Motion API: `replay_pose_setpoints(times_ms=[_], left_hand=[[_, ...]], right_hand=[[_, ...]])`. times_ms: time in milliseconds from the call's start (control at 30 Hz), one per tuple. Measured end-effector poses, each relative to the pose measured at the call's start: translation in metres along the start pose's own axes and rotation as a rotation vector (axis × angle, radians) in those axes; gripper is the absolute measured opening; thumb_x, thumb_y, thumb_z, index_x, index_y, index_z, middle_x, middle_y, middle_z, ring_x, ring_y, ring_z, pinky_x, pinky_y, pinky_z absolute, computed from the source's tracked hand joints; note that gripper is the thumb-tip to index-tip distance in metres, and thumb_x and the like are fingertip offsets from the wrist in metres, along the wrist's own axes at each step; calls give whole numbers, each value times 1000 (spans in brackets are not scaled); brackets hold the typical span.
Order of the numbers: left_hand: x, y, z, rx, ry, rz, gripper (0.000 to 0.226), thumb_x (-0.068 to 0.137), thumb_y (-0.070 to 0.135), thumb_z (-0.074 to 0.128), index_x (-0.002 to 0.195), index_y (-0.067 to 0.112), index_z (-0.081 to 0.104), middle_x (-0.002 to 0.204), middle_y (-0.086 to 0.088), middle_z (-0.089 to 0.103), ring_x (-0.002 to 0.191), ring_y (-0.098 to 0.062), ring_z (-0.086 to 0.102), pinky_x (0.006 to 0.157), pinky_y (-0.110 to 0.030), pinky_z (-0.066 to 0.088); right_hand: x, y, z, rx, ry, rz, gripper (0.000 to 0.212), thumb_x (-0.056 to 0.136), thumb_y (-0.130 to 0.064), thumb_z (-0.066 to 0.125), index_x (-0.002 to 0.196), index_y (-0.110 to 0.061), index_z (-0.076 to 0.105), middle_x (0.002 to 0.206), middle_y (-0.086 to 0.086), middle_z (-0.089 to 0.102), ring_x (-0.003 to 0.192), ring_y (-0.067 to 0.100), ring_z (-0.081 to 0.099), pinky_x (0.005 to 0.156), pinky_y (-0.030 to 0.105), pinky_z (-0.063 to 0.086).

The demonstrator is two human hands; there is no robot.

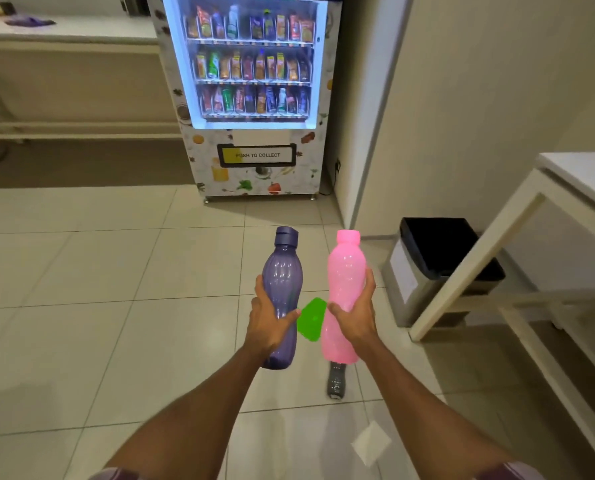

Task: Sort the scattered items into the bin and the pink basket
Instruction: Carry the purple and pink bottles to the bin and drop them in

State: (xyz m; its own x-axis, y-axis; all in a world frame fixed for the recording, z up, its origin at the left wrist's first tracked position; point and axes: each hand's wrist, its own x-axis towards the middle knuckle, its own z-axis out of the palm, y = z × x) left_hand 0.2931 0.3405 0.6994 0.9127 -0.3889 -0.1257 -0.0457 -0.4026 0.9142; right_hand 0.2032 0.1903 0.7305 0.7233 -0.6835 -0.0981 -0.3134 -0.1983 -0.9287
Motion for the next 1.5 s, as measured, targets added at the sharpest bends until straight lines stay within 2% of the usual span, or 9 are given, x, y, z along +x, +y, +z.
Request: replay_pose_setpoints(times_ms=[167,433,633,800,867,967,1200,1367,1500], left_hand=[[56,-7,-46,41,-34,51,107,76,30,79,151,29,1,141,-7,35,126,-32,45,105,-53,43],[157,-18,-94,22,-4,45,107,76,28,79,151,26,3,146,-5,33,129,-31,43,107,-51,42],[261,-17,-104,20,-22,38,107,77,26,79,152,24,3,146,-7,32,130,-31,42,108,-51,40],[354,5,-98,-2,-47,27,105,77,23,79,152,22,5,145,-8,34,128,-29,44,108,-48,41],[388,16,-93,-8,-56,46,105,77,23,79,151,22,6,144,-8,35,127,-29,44,107,-48,41],[434,28,-86,-19,-97,51,105,76,22,79,152,22,6,144,-9,35,128,-31,44,108,-50,39],[546,44,-63,22,-242,77,106,77,23,79,152,25,4,146,-10,34,131,-32,43,109,-53,38],[626,51,-47,52,-383,114,106,76,22,80,151,26,5,144,-10,36,129,-31,45,108,-54,40],[680,63,-33,96,-498,166,106,75,23,80,151,24,5,144,-8,35,129,-29,44,109,-52,39]], right_hand=[[33,-33,61,27,10,-32,102,81,-10,74,150,-32,2,149,6,32,127,36,43,104,55,41],[109,-56,130,-9,-20,-24,103,81,-10,74,150,-31,1,148,8,33,125,37,44,104,56,40],[203,-66,167,-29,-2,3,102,82,-14,73,150,-35,1,146,8,37,125,39,45,105,55,39],[287,-82,182,-27,33,12,101,81,-10,73,150,-32,3,147,7,37,124,36,45,102,50,40],[318,-90,185,-40,50,10,101,80,-10,72,151,-31,3,147,8,37,124,37,45,104,51,40],[359,-98,188,-32,74,31,101,80,-10,72,150,-31,3,146,10,37,125,38,44,103,56,40],[449,-107,199,-39,189,84,100,80,-11,71,149,-35,3,142,12,39,122,39,46,101,55,41],[509,-108,211,-13,326,141,101,80,-9,72,150,-32,3,144,12,38,123,38,45,102,53,41],[545,-113,218,23,456,169,102,79,-8,72,149,-33,3,142,12,39,124,38,44,101,58,40]])
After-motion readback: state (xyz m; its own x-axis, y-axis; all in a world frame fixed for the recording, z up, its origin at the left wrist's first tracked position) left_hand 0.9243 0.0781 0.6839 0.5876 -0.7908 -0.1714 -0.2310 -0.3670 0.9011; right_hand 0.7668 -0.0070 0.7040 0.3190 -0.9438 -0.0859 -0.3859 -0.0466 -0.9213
